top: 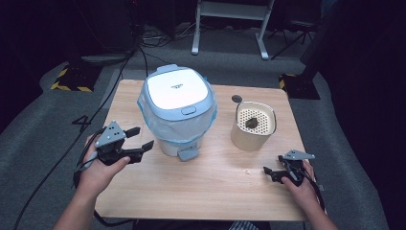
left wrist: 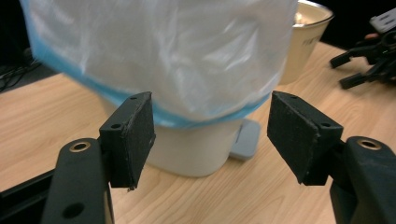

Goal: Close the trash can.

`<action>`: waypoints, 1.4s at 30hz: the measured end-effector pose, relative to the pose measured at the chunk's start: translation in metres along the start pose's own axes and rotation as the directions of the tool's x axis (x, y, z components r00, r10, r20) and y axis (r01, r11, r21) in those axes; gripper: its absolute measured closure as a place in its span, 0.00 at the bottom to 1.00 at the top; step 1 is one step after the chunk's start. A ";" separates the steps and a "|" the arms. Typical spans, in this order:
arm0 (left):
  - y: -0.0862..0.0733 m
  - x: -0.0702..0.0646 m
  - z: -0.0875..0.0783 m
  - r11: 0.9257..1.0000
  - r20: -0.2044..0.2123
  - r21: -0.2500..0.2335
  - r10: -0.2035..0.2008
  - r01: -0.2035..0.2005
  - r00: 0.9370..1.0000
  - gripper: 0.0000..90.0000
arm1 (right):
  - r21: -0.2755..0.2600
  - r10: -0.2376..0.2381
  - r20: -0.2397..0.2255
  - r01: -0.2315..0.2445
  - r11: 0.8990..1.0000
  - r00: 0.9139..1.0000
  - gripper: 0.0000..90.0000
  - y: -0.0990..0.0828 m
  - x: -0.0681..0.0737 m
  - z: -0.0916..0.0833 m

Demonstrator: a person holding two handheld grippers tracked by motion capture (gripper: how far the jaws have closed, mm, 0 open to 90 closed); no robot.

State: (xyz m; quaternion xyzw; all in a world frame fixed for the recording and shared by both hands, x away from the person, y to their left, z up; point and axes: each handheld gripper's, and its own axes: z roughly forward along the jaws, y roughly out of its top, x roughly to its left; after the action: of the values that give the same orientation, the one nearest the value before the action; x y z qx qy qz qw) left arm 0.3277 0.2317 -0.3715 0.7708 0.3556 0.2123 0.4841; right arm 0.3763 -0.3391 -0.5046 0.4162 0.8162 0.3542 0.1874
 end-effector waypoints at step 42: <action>-0.110 0.026 0.043 0.915 -0.093 0.358 -0.163 0.186 0.982 0.33 | 0.000 0.000 0.000 0.000 1.000 1.000 0.15 0.000 0.000 0.000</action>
State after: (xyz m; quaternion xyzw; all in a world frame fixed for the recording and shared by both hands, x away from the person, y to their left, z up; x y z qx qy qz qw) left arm 0.3357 0.2566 -0.4892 0.8055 0.4709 0.1221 0.3384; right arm 0.3762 -0.3391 -0.5046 0.4161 0.8161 0.3544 0.1874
